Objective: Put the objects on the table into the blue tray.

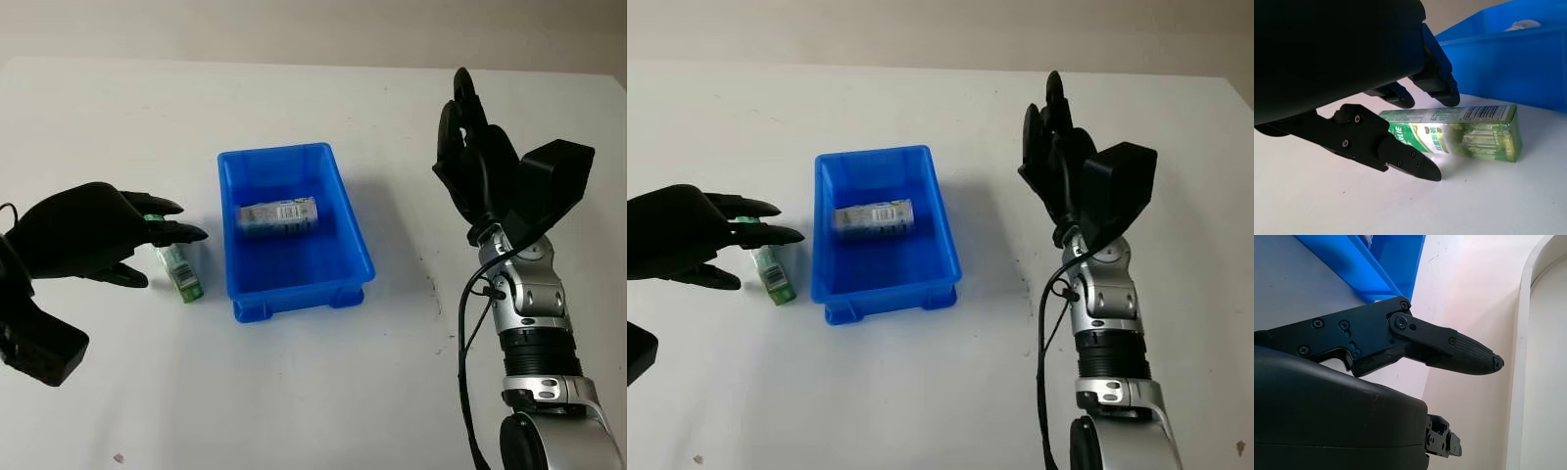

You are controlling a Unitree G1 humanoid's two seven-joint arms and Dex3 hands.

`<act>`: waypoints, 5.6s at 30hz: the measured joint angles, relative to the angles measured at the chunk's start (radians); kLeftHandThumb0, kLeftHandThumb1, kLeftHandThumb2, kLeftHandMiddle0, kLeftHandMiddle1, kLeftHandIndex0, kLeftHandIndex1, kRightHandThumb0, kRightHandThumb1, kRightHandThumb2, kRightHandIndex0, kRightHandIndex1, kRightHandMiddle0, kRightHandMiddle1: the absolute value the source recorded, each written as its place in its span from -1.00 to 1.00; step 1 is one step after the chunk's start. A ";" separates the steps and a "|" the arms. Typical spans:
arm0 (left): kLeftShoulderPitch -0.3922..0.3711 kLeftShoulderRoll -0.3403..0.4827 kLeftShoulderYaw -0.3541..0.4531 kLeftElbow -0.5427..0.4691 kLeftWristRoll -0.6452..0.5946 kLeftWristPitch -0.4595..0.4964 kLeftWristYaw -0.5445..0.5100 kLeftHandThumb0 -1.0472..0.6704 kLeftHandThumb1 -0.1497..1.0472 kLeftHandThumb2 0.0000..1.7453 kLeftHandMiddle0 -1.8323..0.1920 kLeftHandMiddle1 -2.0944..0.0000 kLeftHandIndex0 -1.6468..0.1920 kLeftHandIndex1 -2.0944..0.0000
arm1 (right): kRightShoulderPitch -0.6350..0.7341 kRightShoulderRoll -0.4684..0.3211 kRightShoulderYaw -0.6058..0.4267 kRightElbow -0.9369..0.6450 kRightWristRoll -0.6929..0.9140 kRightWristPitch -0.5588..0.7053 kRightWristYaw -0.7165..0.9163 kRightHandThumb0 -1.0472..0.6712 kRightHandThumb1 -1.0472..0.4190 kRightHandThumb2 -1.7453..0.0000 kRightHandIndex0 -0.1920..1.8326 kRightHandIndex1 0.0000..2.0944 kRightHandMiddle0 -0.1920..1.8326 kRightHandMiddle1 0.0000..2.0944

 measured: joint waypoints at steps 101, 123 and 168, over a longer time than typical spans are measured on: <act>-0.112 -0.299 0.003 -0.595 -0.226 0.470 -0.515 0.22 0.89 -0.94 0.49 -0.28 0.46 -0.30 | 0.010 0.009 0.003 -0.013 0.017 0.005 -0.005 -0.62 -1.00 0.21 -1.00 -1.00 -1.00 -1.00; -0.137 -0.330 0.029 -0.508 -0.532 0.501 -0.660 -0.63 0.95 -0.93 0.99 0.99 1.00 0.99 | 0.017 0.015 0.006 -0.015 0.010 0.006 -0.016 -0.61 -1.00 0.20 -1.00 -1.00 -1.00 -1.00; 0.004 -0.805 0.492 -0.071 -1.168 0.844 -0.321 -0.67 1.00 -0.22 1.00 1.00 1.00 1.00 | -0.025 0.022 -0.004 0.035 0.042 -0.026 -0.011 -0.65 -1.00 0.15 -1.00 -1.00 -1.00 -1.00</act>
